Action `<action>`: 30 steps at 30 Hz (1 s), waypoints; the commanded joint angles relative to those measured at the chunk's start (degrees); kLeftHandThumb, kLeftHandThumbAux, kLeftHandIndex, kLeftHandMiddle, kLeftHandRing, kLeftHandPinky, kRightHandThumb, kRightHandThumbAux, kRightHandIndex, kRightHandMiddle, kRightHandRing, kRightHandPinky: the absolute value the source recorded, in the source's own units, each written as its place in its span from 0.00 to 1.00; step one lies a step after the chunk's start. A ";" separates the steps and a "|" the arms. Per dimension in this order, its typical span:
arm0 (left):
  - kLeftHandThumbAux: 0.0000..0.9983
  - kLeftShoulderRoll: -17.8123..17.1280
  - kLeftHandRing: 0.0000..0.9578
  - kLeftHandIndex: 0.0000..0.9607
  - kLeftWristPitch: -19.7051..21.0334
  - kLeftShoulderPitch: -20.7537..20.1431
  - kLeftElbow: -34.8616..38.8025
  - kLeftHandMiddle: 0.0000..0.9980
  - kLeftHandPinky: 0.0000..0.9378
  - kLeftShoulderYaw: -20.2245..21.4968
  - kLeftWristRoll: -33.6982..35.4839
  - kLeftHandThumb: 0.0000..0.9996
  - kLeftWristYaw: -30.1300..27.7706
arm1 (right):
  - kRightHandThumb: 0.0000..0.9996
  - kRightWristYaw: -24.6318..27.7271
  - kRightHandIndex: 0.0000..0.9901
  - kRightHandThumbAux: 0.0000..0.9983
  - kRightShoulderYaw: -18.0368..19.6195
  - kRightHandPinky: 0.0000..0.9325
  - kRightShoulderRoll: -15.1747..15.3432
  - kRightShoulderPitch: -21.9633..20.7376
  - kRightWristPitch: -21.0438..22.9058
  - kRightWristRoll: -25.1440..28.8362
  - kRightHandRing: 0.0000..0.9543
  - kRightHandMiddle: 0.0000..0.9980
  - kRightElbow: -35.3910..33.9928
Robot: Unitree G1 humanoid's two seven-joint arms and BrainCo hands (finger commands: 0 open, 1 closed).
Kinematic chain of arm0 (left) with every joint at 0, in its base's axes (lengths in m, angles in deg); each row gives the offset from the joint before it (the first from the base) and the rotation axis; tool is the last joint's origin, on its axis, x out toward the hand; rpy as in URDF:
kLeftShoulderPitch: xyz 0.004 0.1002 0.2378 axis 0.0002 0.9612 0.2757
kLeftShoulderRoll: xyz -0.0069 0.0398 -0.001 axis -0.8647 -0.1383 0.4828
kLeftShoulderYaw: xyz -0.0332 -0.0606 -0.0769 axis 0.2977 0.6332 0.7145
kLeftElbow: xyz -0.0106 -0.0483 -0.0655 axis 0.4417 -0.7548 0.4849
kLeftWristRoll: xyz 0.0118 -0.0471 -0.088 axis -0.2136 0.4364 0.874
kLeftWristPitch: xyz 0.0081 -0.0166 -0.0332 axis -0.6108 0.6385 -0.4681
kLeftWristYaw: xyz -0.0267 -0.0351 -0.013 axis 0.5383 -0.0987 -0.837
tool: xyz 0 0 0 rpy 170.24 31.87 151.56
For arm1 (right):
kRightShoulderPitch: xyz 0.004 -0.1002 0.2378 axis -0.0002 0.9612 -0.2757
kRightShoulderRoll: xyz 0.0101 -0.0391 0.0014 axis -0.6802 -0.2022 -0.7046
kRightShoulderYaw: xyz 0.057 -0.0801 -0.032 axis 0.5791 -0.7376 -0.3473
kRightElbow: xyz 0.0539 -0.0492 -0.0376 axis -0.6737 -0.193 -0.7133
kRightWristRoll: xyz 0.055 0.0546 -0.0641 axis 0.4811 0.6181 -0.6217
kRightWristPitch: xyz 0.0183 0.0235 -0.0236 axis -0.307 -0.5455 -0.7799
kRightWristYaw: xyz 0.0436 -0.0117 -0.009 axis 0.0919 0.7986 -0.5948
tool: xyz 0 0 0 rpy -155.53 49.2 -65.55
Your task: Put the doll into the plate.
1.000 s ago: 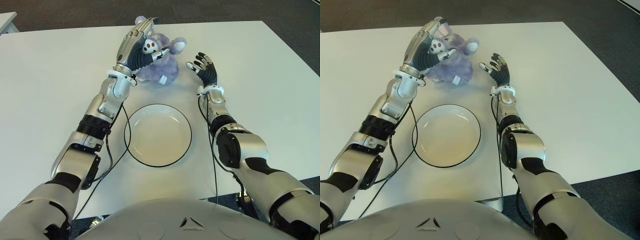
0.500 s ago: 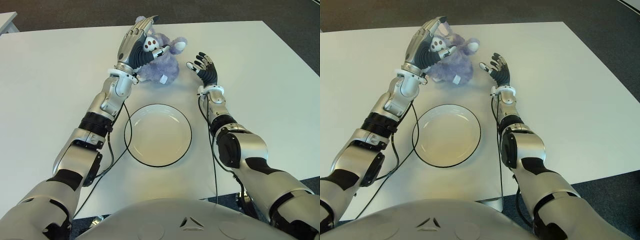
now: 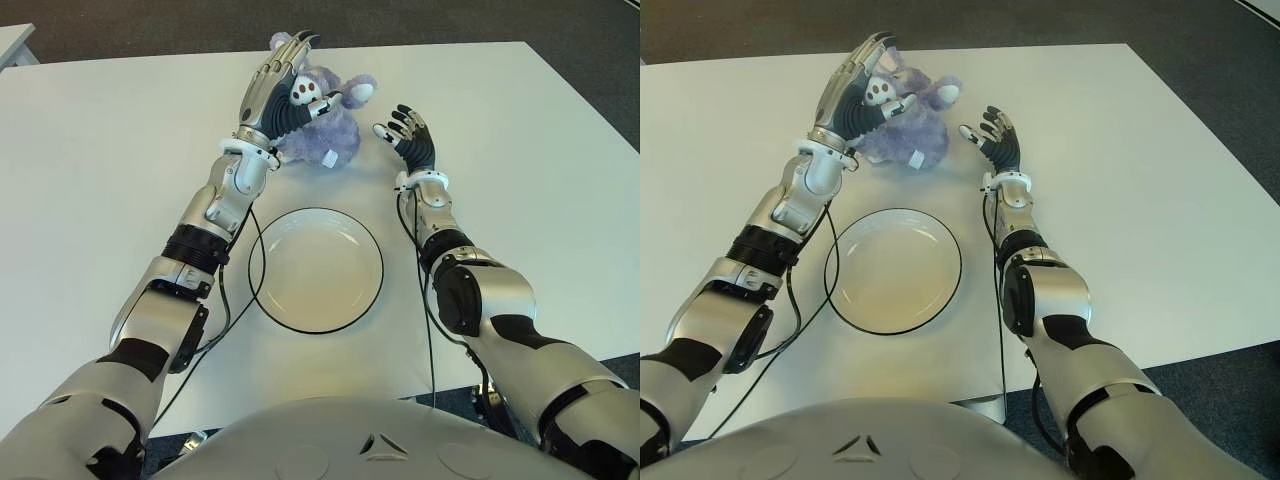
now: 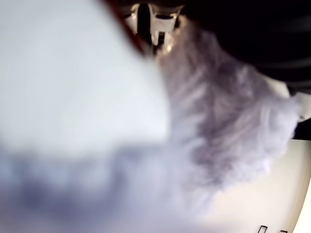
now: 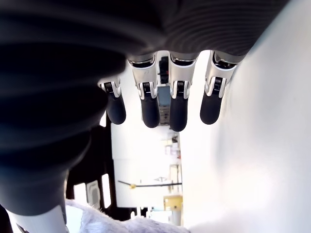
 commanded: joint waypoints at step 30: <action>0.33 -0.25 0.03 0.00 -5.36 6.76 4.69 0.05 0.00 -1.79 1.01 0.26 -1.83 | 0.03 -0.08 0.14 0.76 0.09 0.17 -0.50 1.62 1.84 0.15 0.15 0.15 1.63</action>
